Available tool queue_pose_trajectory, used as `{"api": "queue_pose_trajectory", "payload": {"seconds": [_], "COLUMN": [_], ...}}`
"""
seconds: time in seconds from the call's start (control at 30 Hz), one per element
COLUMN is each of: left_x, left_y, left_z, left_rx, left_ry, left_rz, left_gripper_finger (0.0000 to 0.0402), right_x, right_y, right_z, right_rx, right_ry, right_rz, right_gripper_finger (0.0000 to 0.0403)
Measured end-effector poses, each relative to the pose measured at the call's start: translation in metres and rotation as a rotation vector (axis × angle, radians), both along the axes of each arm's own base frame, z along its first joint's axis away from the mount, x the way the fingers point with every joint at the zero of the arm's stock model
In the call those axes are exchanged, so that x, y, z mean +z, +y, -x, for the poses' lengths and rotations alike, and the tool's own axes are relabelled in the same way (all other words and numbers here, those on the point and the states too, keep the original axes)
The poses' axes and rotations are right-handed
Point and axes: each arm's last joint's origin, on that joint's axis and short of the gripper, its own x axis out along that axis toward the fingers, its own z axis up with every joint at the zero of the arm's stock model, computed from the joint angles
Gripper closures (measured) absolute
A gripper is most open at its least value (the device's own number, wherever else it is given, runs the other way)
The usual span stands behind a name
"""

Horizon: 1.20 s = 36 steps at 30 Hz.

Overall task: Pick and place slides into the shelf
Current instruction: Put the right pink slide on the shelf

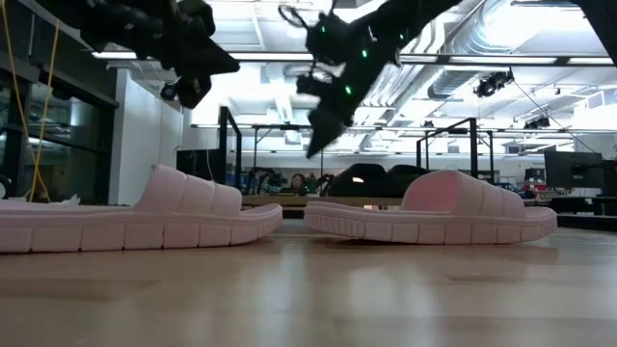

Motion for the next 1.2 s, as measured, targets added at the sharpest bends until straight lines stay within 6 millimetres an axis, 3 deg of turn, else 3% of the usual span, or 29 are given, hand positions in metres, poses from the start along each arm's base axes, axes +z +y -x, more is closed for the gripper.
{"api": "queue_pose_trajectory", "payload": {"seconds": [0.27, 0.6, 0.87, 0.97, 1.2], "left_x": [-0.001, 0.0, 0.01, 0.009, 0.009], "left_y": [0.0, -0.002, 0.002, 0.002, 0.002], "left_z": [0.0, 0.0, -0.003, -0.003, -0.003], "left_rx": [-0.02, -0.169, -0.1, -0.094, -0.066], "left_ry": [0.016, -0.011, -0.081, -0.081, -0.08], "left_rz": [-0.066, -0.293, -0.417, -0.396, -0.294], "left_gripper_finger": [0.0401, 0.0401, 0.0397, 0.0374, 0.0268], "right_x": [0.02, 0.014, 0.014, 0.014, 0.014], "right_y": [0.033, 0.062, 0.084, 0.096, 0.136], "right_z": [-0.014, -0.009, -0.011, -0.012, -0.014], "right_rx": [0.11, 0.094, 0.092, 0.082, 0.106], "right_ry": [-0.034, 0.073, 0.061, 0.044, 0.02], "right_rz": [-0.024, -0.107, -0.146, -0.171, -0.222], "right_gripper_finger": [0.0199, 0.0199, 0.0199, 0.0199, 0.0199]}}
